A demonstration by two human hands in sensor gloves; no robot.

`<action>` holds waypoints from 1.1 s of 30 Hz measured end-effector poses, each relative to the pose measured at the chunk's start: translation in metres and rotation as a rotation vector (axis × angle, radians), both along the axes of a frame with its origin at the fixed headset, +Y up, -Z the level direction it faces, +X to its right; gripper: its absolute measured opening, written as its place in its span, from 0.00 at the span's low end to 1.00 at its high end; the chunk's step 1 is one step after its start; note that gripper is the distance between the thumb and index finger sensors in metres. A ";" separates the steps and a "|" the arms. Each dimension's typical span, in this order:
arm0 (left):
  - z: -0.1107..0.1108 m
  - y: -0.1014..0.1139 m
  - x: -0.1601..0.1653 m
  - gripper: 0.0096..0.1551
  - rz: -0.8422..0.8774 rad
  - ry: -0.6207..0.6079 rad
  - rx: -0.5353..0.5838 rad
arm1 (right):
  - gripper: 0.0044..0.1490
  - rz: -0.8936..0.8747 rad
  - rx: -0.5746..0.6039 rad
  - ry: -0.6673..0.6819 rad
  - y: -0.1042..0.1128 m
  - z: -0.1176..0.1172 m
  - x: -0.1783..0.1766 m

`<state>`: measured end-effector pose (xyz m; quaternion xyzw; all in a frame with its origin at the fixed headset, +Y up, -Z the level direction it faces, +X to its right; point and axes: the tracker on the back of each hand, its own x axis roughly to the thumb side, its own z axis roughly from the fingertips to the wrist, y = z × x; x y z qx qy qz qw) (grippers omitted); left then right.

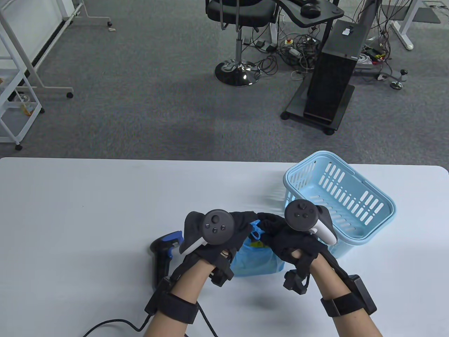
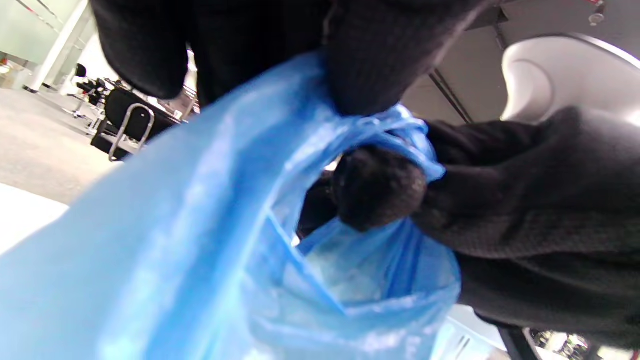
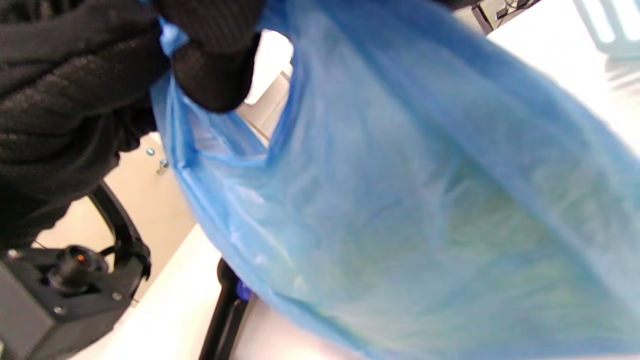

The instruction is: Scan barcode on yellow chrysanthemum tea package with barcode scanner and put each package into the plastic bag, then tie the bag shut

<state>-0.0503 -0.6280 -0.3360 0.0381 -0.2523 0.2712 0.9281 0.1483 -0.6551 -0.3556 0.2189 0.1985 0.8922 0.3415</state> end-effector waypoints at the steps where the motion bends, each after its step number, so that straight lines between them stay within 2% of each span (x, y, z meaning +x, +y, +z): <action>1: 0.001 0.000 0.001 0.25 0.000 -0.016 0.002 | 0.27 0.016 -0.001 0.006 0.001 0.000 0.000; 5: 0.005 0.001 0.006 0.31 -0.031 -0.101 0.027 | 0.27 0.048 -0.010 0.014 0.001 0.001 -0.002; 9: 0.007 0.005 0.007 0.24 -0.167 -0.092 0.071 | 0.27 0.034 -0.028 0.019 -0.001 0.001 0.000; 11: 0.005 0.005 0.005 0.22 -0.180 -0.068 0.044 | 0.28 0.023 -0.004 -0.002 -0.001 0.003 0.002; 14: 0.000 0.002 0.003 0.22 -0.142 -0.094 -0.050 | 0.29 0.018 0.043 -0.031 0.000 0.007 0.004; 18: -0.008 -0.001 0.001 0.22 -0.132 -0.091 -0.137 | 0.35 0.157 0.171 -0.030 -0.001 0.016 0.000; 19: -0.010 -0.002 0.000 0.22 -0.117 -0.082 -0.157 | 0.39 0.188 0.262 -0.063 -0.001 0.021 -0.001; 23: -0.019 -0.008 -0.007 0.23 -0.007 -0.075 -0.279 | 0.53 0.204 0.466 -0.127 0.001 0.034 -0.001; 25: -0.026 -0.015 -0.011 0.23 0.090 -0.084 -0.385 | 0.58 0.249 0.590 -0.127 0.004 0.040 -0.005; 27: -0.030 -0.021 -0.013 0.23 0.173 -0.094 -0.461 | 0.61 0.299 0.653 -0.096 0.003 0.042 -0.013; 29: -0.032 -0.026 -0.014 0.23 0.216 -0.100 -0.496 | 0.64 0.359 0.586 -0.054 -0.002 0.040 -0.021; 30: -0.032 -0.028 -0.015 0.24 0.223 -0.104 -0.507 | 0.64 0.350 0.597 -0.060 -0.003 0.039 -0.022; 33: -0.031 -0.033 -0.020 0.24 0.260 -0.116 -0.539 | 0.58 0.281 0.617 -0.110 -0.003 0.034 -0.022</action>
